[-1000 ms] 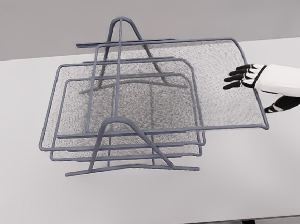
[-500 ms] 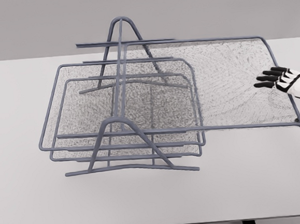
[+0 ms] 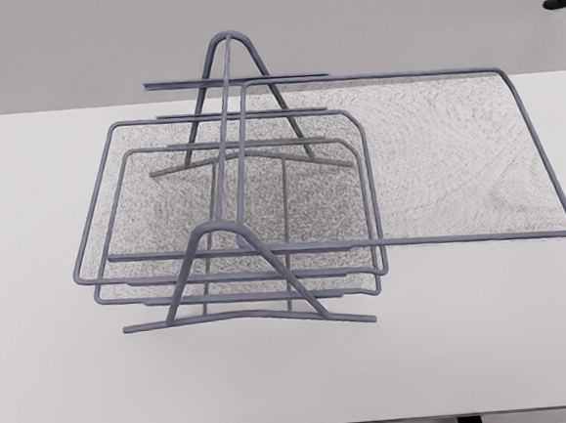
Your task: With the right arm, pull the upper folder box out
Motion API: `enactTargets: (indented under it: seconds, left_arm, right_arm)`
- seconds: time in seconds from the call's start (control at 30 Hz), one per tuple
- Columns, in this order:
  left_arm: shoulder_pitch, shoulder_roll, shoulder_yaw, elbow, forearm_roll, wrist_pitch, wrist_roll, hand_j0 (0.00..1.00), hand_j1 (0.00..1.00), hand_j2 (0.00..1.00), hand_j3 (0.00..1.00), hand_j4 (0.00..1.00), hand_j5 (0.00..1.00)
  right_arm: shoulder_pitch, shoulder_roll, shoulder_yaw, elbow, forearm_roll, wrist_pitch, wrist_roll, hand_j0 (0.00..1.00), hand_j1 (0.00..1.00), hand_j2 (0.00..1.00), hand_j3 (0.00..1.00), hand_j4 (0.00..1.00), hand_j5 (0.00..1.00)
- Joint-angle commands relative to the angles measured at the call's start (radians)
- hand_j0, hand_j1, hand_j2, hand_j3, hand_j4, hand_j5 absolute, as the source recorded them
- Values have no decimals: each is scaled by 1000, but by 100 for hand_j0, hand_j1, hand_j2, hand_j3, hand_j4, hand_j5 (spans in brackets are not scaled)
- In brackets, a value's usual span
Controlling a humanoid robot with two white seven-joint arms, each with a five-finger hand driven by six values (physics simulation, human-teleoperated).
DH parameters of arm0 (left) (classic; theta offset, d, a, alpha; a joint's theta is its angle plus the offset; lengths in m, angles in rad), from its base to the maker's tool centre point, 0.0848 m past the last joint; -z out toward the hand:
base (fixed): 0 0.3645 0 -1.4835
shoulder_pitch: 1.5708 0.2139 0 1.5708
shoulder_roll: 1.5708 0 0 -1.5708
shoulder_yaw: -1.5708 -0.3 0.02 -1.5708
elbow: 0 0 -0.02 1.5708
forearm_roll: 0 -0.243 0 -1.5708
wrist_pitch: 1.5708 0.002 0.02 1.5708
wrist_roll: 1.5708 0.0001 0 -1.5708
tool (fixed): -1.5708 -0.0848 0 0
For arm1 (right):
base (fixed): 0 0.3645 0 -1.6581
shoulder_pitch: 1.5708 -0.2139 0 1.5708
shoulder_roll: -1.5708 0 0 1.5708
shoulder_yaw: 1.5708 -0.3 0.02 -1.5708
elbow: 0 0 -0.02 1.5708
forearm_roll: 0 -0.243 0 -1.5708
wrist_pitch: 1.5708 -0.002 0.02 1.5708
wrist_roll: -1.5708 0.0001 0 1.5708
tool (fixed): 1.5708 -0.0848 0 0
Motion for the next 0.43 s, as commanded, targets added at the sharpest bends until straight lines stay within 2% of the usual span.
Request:
enactTargets:
  seconds: [0.0,0.03,0.1,0.23,0.3,0.4]
  left_arm:
    - [0,0,0,2,0,0,0,100,100,100,100,100,100]
    - [0,0,0,2,0,0,0,100,100,100,100,100,100]
    - [2,0,0,2,0,0,0,100,100,100,100,100,100]
    - [2,0,0,8,0,0,0,100,100,100,100,100,100]
    - [2,0,0,8,0,0,0,100,100,100,100,100,100]
    - [2,0,0,8,0,0,0,100,100,100,100,100,100]
  right_arm:
    - [-64,48,212,-9,-8,45,-1,100,100,100,100,100,100]
    - [-64,54,251,-10,-7,45,-1,100,100,100,100,100,100]
    - [-73,121,302,-12,-5,39,-1,100,100,100,100,100,100]
    - [-87,184,350,-13,-4,34,-1,100,100,100,100,100,100]
    - [-157,250,403,-10,5,45,-1,100,100,100,100,100,100]
    - [-156,264,406,-10,16,51,-1,100,100,100,100,100,100]
